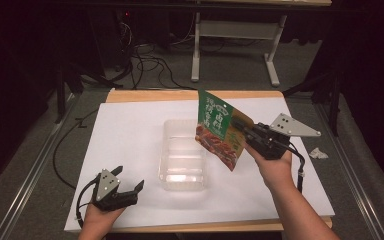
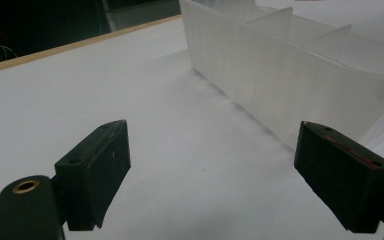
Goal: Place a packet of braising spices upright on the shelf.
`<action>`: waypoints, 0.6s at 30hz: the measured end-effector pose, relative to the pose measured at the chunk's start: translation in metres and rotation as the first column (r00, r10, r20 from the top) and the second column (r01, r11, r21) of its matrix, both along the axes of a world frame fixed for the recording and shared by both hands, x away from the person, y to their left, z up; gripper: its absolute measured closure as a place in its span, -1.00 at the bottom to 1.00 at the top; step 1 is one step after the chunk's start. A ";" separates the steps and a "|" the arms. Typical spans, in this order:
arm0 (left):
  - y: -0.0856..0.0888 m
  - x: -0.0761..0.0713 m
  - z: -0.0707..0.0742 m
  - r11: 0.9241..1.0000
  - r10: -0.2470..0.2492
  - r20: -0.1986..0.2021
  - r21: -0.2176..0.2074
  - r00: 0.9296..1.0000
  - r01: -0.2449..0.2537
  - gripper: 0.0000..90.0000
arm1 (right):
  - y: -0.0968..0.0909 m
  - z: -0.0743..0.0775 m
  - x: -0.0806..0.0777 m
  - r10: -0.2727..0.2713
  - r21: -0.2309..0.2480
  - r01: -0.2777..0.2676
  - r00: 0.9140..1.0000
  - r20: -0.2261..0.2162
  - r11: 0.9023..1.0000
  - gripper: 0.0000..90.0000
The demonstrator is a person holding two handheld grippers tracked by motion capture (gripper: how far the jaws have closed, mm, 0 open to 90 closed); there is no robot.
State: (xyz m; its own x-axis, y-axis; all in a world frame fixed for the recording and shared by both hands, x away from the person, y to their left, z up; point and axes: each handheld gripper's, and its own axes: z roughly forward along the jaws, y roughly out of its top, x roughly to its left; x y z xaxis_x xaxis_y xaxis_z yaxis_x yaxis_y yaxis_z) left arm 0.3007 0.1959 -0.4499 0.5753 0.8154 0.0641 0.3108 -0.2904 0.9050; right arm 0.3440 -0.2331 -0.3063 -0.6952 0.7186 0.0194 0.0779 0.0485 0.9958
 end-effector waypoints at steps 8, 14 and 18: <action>0.001 0.000 0.001 1.000 0.005 0.006 -0.006 1.000 -0.005 -0.66 | 0.014 0.005 0.008 0.024 -0.004 -0.024 1.000 0.004 1.000 1.00; 0.001 -0.001 0.001 1.000 0.000 0.004 -0.006 1.000 0.001 -0.66 | 0.024 0.007 0.014 0.050 -0.009 -0.050 0.999 0.007 0.999 1.00; 0.002 -0.001 0.001 1.000 0.003 0.008 -0.011 1.000 -0.003 -0.66 | 0.028 0.007 0.017 0.055 -0.011 -0.055 0.998 0.005 0.998 1.00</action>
